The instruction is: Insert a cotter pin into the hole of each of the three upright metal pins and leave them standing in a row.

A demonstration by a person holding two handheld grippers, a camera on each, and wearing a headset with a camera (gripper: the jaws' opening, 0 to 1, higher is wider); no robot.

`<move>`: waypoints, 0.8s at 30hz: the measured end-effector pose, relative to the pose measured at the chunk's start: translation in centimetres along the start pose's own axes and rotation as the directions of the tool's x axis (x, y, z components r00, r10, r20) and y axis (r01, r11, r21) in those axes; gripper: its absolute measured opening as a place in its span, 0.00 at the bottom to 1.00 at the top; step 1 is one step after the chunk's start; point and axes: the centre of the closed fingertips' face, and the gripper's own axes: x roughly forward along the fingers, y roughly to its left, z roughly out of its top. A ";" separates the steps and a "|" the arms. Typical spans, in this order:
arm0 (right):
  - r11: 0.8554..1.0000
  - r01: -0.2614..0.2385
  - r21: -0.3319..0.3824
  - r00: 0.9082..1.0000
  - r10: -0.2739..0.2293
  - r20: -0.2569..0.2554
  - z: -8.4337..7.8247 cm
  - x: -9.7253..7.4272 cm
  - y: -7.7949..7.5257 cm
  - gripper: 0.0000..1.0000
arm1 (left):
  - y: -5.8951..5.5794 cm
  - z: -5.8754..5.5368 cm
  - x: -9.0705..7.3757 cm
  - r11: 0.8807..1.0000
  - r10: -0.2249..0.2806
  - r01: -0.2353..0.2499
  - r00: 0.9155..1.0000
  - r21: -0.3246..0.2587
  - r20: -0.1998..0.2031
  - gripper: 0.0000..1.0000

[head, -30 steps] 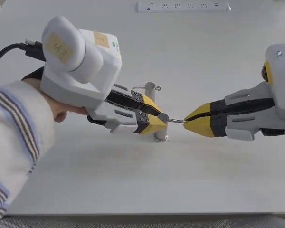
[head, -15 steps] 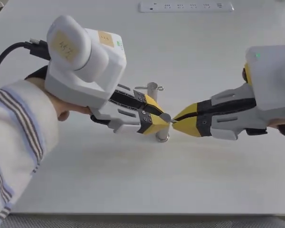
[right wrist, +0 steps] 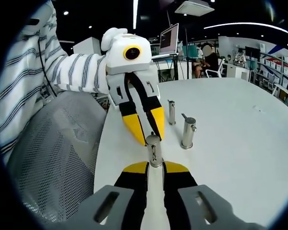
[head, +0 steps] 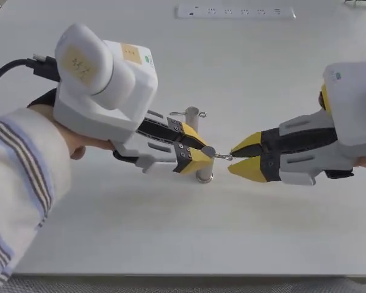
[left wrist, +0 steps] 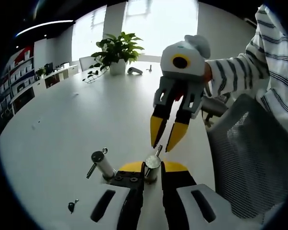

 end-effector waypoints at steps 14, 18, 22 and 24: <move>1.000 -0.005 -0.019 0.999 0.006 0.031 1.4 1.0 0.4 0.00 | 0.1 -0.1 -0.2 1.000 0.022 -0.022 1.000 -0.004 0.013 0.10; 1.000 -0.005 -0.005 0.999 0.005 0.034 1.7 1.4 0.2 0.00 | 0.2 -0.1 -0.2 1.000 0.025 -0.025 1.000 -0.005 0.019 0.10; 1.000 -0.004 -0.024 1.000 0.005 0.022 1.8 1.6 0.2 0.00 | 0.3 -0.2 -0.4 1.000 0.026 -0.026 0.999 0.000 0.024 0.10; 1.000 -0.013 -0.017 1.000 0.013 0.022 1.8 1.5 0.3 0.00 | 0.3 -0.1 -0.7 1.000 0.028 -0.028 0.999 0.006 0.034 0.11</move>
